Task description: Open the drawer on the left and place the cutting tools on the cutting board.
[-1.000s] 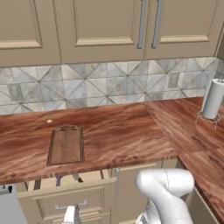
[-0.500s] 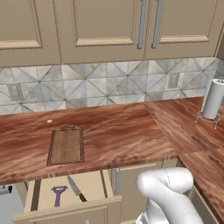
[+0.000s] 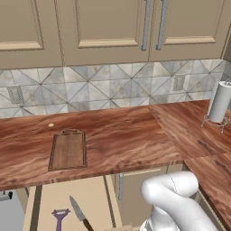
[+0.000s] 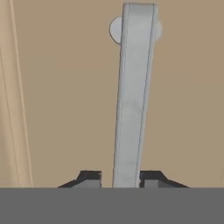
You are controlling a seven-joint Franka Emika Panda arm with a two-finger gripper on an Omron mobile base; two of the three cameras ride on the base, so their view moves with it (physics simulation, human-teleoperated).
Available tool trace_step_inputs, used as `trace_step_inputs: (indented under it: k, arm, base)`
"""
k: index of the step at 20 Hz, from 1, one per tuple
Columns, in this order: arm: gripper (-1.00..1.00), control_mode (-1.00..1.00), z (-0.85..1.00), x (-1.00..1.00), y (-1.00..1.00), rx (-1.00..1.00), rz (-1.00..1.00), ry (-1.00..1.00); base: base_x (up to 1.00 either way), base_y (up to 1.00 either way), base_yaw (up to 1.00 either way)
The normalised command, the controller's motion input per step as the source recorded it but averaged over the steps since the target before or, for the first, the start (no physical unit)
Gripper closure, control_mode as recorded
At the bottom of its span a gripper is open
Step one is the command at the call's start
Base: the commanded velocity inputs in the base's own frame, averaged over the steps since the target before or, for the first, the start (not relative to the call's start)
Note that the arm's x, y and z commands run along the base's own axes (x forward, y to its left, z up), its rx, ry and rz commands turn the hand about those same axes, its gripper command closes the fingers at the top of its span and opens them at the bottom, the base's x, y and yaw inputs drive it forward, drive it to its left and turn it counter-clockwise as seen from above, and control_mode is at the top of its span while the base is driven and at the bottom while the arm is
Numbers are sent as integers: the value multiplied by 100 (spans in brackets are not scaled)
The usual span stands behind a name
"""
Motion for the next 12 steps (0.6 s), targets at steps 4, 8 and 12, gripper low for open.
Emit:
trace_step_inputs:
  k: [4, 8, 12]
  arm:
    - [-100, -100, 8, -100, 9, 9, -3, 6]
    - [-100, -100, 50, -97, 5, 14, -13, 8]
    - [-100, -100, 87, -60, 8, 10, -26, 17]
  base:
    - [0, 0, 0]
    - [0, 0, 0]
    - [0, 0, 0]
